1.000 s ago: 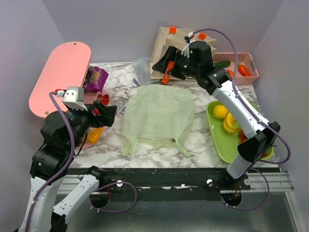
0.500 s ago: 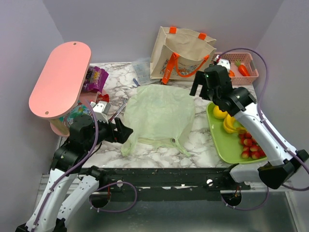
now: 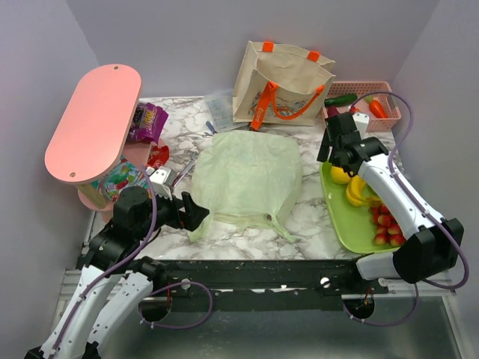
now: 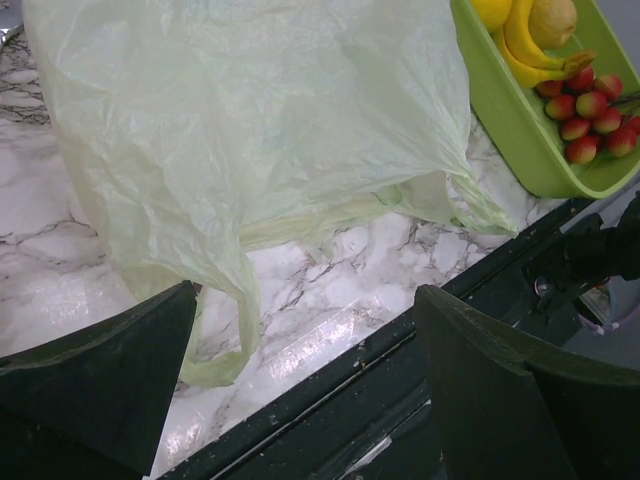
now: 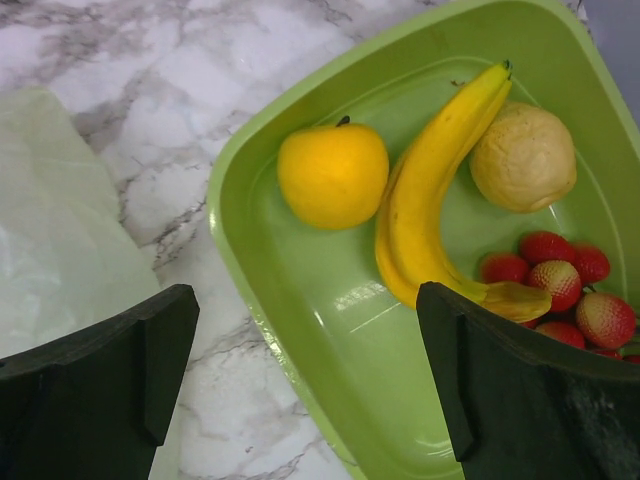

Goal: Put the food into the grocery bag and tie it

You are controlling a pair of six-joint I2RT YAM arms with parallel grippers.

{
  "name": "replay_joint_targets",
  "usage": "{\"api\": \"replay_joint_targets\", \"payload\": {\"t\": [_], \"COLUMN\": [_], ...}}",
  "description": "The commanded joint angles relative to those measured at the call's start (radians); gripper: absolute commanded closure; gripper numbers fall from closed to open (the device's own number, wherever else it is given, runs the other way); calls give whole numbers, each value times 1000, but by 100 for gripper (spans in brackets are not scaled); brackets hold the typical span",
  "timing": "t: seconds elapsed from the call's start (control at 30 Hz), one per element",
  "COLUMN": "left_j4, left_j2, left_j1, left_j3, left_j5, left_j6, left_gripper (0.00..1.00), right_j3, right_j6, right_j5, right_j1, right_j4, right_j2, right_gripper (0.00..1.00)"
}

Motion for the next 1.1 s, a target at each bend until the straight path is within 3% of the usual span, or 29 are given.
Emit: {"api": "replay_joint_targets", "payload": {"t": [0.0,0.2,0.37,0.5,0.67,0.83,1.07], "left_j4": [38,110,182,237,327,367,470], "left_j2": [30,44,144,281,441,579,679], "left_j1": [-48,-170,-336,-487,-670,-713,-735], "left_j3": [-16,-52,-54,-15,15,33,23], "left_j5": [-79,-160,-277,-355,-471,-497,-509], "left_j6": [11,29,89,182,360,505,522], "left_gripper": [8,8,8,20,23,48,47], "right_j3": [-62,-110,-92,-121,-190,-184,-171], "right_j6": [5,10,65,103,83,78,91], "right_j5": [50,0,-17,64,31,-12,-85], "right_j1": [-21,-108,-157,-173,-180,-180,-180], "right_j4": [38,103,112,109,153,135,123], "right_j2": [47,34,-8,-73,-165,-176,-207], "right_gripper": [0,0,0,0,0,0,0]}}
